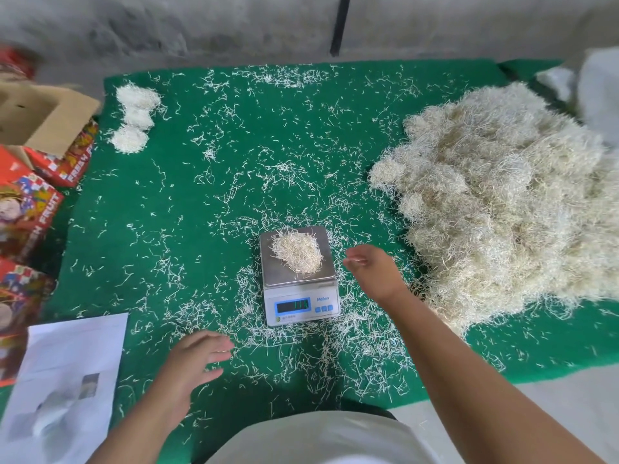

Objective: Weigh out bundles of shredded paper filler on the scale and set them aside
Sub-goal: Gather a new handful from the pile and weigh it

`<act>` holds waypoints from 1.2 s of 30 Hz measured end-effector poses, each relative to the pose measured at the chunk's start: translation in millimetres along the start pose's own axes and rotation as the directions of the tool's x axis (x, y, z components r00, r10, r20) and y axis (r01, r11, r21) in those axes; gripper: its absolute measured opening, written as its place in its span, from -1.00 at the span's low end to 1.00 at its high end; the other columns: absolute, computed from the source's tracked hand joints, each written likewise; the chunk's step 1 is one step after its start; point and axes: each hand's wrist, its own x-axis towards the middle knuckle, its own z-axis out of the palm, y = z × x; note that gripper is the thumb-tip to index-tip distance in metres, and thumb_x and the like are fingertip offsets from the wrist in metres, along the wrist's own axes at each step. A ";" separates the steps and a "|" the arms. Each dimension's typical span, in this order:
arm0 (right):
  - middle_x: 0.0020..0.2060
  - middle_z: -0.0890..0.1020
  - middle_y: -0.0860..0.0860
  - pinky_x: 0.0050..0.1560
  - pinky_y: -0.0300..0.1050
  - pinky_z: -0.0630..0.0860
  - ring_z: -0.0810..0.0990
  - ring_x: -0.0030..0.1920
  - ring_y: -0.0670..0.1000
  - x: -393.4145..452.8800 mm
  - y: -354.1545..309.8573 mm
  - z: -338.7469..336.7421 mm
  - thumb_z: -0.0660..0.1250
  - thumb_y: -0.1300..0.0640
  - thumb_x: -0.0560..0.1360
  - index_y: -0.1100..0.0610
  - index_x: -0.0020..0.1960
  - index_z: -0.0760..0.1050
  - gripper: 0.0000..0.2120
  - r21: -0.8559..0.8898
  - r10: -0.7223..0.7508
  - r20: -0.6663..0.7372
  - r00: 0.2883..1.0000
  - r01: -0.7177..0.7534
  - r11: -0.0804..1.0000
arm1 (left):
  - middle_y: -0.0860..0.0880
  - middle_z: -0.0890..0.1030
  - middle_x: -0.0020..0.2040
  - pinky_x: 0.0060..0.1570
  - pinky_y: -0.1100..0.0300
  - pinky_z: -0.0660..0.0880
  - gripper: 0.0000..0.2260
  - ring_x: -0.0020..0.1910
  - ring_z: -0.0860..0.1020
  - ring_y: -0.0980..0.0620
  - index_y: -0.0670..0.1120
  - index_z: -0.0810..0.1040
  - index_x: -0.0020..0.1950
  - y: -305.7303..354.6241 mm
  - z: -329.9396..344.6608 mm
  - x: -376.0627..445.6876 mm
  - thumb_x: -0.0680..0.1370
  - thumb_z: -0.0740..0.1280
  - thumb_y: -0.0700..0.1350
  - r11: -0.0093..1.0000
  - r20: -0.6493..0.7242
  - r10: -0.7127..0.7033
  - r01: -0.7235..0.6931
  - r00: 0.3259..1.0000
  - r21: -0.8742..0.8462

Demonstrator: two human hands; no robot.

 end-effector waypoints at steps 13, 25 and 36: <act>0.68 0.06 0.10 0.56 0.28 0.33 0.18 0.64 0.27 44.0 -44.9 73.2 0.52 0.11 0.54 -0.12 0.72 -0.11 0.02 -0.334 -0.094 0.162 0.982 0.144 0.932 | -0.04 0.76 0.03 0.07 -0.06 0.61 -0.84 0.08 0.71 -0.05 -0.19 0.63 0.14 -27.7 -27.9 -22.2 0.66 0.34 -0.13 0.999 -0.053 0.003 -0.006 0.999 -0.048; 0.67 0.11 0.19 0.54 0.43 0.25 0.06 0.67 0.29 88.5 -48.7 111.8 0.51 0.03 0.53 -0.13 0.70 0.01 -0.07 -0.586 -0.061 0.306 0.950 0.238 0.774 | -0.19 0.73 0.07 0.04 -0.09 0.53 -0.78 0.15 0.63 -0.20 -0.29 0.63 0.12 -76.2 -49.3 -29.7 0.57 0.38 -0.17 0.973 -0.019 -0.201 0.197 0.979 -0.116; 0.25 0.53 0.17 0.32 0.17 0.58 0.50 0.31 0.26 31.3 -43.4 74.3 0.43 0.28 0.48 0.16 0.33 0.50 -0.57 -0.265 -0.289 0.217 0.933 0.341 0.902 | 0.01 0.73 0.12 0.16 -0.14 0.61 -0.51 0.13 0.70 -0.01 -0.07 0.63 0.23 -32.2 -10.1 -32.1 0.44 0.43 0.22 0.993 0.087 -0.099 0.092 0.991 0.080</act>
